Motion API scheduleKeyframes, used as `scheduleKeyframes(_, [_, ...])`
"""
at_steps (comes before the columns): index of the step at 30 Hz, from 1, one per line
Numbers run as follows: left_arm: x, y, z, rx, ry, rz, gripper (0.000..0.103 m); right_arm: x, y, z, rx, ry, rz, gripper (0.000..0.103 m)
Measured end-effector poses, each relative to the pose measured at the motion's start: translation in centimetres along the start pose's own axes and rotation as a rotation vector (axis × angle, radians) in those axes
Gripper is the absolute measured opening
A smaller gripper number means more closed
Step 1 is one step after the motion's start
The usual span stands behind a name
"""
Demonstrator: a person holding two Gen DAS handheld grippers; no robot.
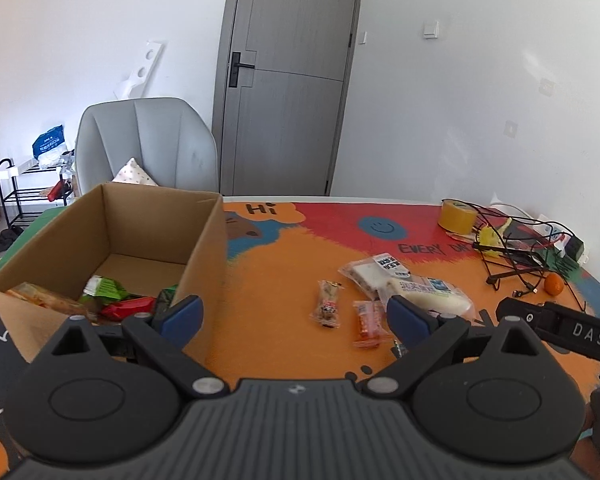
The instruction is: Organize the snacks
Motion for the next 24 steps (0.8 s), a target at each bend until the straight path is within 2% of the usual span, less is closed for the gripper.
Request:
scheduleKeyframes(9, [1.1, 1.9, -1.1, -0.031, -0.004, -0.015, 0.095, 0.4, 1.9, -1.6, -0.059, -0.002, -0.017, 0.101])
scheduleKeyframes(14, [1.0, 3.3, -1.9, -0.060, -0.020, -0.018, 0.083, -0.5, 3.0, -2.8, -0.095, -0.025, -0.014, 0.101])
scheduleKeyframes(19, [0.7, 4.2, -2.2, -0.079, -0.032, -0.028, 0.071, -2.0, 4.5, -4.1, -0.134, -0.063, -0.018, 0.096])
scheduleKeyframes(24, [0.0, 4.7, -2.3, -0.082, -0.041, -0.024, 0.070, -2.8, 5.7, -5.0, -0.170, -0.064, -0.015, 0.093])
Point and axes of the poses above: each gripper's, at about its wrist camera, not at the fingertips, and y roughly the way its jaws point, x to its right, z to its top, the point moved 8 cm from there along y, roughly the way its jaws point, and after that the axes turned 9 degrees about -z, right-handed, at the moved point
